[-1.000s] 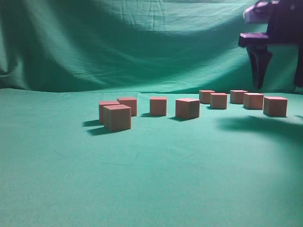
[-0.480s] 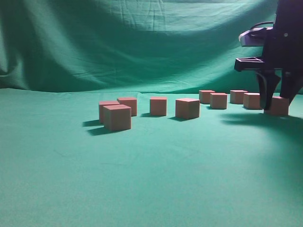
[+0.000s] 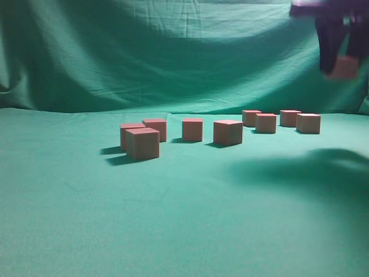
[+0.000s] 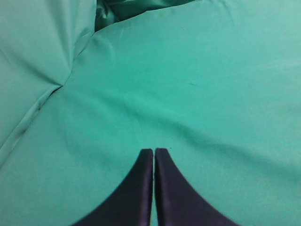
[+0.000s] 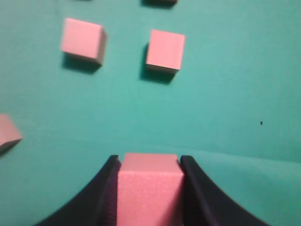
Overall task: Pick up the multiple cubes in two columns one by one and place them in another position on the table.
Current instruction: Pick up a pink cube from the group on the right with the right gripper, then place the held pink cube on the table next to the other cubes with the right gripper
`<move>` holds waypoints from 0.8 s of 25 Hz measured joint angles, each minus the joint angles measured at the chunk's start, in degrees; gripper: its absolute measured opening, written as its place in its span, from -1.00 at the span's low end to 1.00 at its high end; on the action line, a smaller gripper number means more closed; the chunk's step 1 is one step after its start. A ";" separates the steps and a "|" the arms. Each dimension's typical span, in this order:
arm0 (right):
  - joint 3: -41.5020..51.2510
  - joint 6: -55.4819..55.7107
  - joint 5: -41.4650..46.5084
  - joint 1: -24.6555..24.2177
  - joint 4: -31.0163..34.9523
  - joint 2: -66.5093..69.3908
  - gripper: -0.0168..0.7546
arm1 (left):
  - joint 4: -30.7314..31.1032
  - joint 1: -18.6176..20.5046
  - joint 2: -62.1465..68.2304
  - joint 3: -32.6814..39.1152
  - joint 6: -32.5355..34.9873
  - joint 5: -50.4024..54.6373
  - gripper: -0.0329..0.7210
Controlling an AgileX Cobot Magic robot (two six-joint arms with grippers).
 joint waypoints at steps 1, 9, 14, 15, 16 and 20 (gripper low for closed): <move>0.15 -1.06 0.87 1.11 0.65 -1.72 -0.30 | 0.00 0.00 0.00 0.00 0.00 0.00 -0.91; 6.40 -10.69 1.83 14.98 5.81 -12.35 -0.30 | 0.00 0.00 0.00 0.00 0.00 0.00 -0.91; 7.85 -17.59 1.12 25.48 8.55 -10.76 -0.30 | 0.00 0.00 0.00 0.00 0.00 0.00 -0.91; 7.87 -19.18 0.52 27.54 8.94 -10.00 -0.30 | 0.00 0.00 0.00 0.00 0.00 0.00 -0.91; 7.87 -20.90 -0.15 29.33 9.10 -8.89 -0.30 | 0.00 0.00 0.00 0.00 0.00 0.00 -0.91; 7.87 -23.09 -3.80 32.92 9.34 -3.30 -0.30 | 0.00 0.00 0.00 0.00 0.00 0.00 -0.91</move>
